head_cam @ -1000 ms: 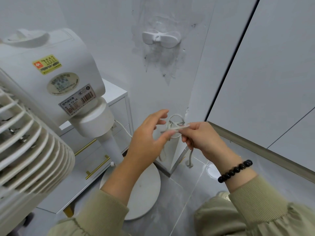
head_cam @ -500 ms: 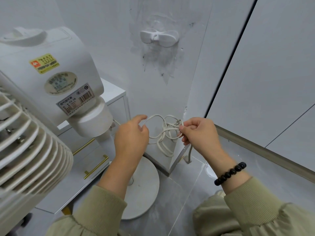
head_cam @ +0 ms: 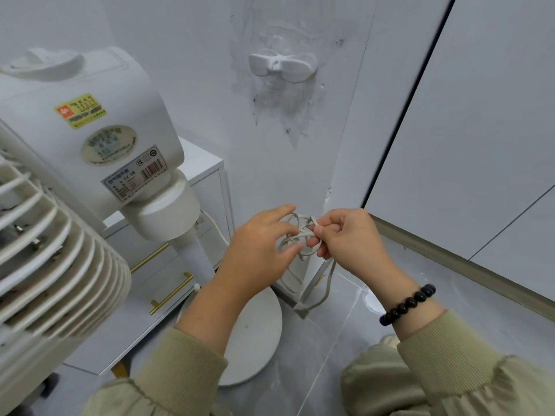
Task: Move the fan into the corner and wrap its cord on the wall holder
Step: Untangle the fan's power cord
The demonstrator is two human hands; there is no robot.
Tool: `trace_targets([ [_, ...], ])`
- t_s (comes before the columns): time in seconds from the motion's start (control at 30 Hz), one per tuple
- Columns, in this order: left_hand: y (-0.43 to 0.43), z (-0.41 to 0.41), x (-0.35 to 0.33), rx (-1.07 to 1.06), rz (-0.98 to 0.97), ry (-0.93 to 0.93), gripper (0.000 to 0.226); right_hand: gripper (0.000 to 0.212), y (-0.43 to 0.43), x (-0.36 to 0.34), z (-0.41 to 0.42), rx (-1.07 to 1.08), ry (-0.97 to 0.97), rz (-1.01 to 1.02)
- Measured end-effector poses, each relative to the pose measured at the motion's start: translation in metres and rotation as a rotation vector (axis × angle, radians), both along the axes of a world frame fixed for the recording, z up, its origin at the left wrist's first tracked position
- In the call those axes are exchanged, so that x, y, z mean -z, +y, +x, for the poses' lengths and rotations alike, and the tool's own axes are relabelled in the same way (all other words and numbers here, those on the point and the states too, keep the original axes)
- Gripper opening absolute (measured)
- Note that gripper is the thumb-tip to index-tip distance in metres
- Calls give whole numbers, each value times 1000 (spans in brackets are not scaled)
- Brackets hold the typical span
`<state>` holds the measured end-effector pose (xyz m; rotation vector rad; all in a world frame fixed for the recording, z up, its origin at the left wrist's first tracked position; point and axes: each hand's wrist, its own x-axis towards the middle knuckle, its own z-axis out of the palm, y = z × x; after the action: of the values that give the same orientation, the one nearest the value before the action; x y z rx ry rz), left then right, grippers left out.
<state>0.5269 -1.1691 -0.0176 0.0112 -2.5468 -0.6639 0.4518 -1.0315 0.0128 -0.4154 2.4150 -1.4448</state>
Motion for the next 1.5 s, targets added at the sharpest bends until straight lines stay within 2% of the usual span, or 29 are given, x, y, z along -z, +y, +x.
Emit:
trace_targets([
  [0.07, -1, -2, -1, -32, -23, -53, 7, 17, 0, 0, 0, -7, 2, 5],
  [0.13, -1, -3, -2, -59, -31, -91, 7, 19, -1, 0, 0, -18, 3, 7],
  [0.23, 3, -2, 1, -83, 26, -20, 10, 19, -3, 0, 2, 7, 4, -51],
  [0.3, 8, -1, -2, -154, 229, 55, 12, 18, -4, 1, 1, 64, 34, -131],
  [0.37, 10, -1, -8, -223, 460, 94, 22, 21, -2, 4, -2, 81, 23, -180],
  [0.47, 9, -5, -17, -259, 937, 132, 24, 22, -1, 12, -6, 24, -94, -227],
  [0.53, 5, -8, -18, -314, 1125, 137, 19, 22, -1, 15, -8, -13, -153, -218],
  [0.57, 1, -8, -17, -348, 1102, 113, 19, 21, -1, 16, -8, -12, -143, -179],
  [0.6, -3, -7, -15, -388, 963, 71, 20, 20, 0, 16, -10, 4, -112, -130],
  [0.63, -7, -5, -13, -419, 751, 30, 19, 19, 1, 14, -11, 32, -70, -85],
  [0.7, -12, -2, -8, -376, 341, 64, 19, 19, 3, 11, -13, 91, 11, -53],
  [0.77, -13, -4, -1, -238, 63, 128, 38, 20, 3, 8, -14, 97, 102, -20],
  [0.83, -10, -7, 6, -95, -56, 154, 41, 19, 1, 7, -13, 62, 168, 23],
  [0.9, -8, -7, 7, -3, -90, 135, 37, 17, 0, 6, -11, 19, 206, 74],
  [1.1, -11, -11, 11, -46, -276, 201, 12, 13, -3, 8, -3, -85, 195, 69],
  [1.17, -10, -11, 11, -70, -277, 215, 10, 13, -3, 7, 1, -84, 149, 29],
  [1.23, -8, -11, 9, -114, -163, 229, 19, 14, -2, 7, 1, -72, 130, -2],
  [1.33, -5, -8, 2, -122, 150, 259, 21, 19, 0, 7, -3, -45, 82, -67],
  [1.4, -3, -6, -3, -102, 348, 251, 15, 23, 2, 9, -8, -4, -46, -157],
  [1.5, 0, -3, -11, -145, 706, 101, 15, 28, 7, 20, -22, 79, -227, -206],
])
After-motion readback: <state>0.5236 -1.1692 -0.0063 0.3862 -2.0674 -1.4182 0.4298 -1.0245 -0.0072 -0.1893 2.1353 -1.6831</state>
